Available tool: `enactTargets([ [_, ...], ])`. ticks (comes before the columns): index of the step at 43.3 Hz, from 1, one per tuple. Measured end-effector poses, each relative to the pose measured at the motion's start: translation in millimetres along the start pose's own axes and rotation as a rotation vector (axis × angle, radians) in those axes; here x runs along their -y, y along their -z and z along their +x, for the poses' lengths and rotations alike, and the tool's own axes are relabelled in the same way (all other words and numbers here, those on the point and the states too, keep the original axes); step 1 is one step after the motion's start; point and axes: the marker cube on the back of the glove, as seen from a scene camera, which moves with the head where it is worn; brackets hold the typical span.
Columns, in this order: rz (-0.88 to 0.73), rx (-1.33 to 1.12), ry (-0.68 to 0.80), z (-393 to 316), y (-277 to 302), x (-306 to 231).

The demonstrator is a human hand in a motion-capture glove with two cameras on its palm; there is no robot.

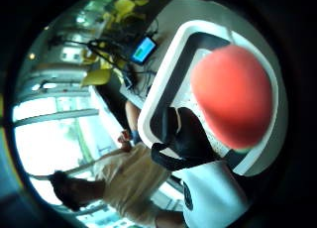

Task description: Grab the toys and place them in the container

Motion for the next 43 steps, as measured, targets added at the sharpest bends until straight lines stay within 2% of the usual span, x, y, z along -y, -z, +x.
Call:
enactTargets([
  [9, 0.054, 0.006, 0.002, 2.8, 13.1, -6.8],
  [23, 0.052, -0.043, -0.041, 18.4, 12.0, -14.2],
  [35, 0.146, -0.132, -0.292, 127.8, 5.9, -43.9],
  [43, 0.098, -0.217, -0.495, 212.6, -9.1, -89.9],
])
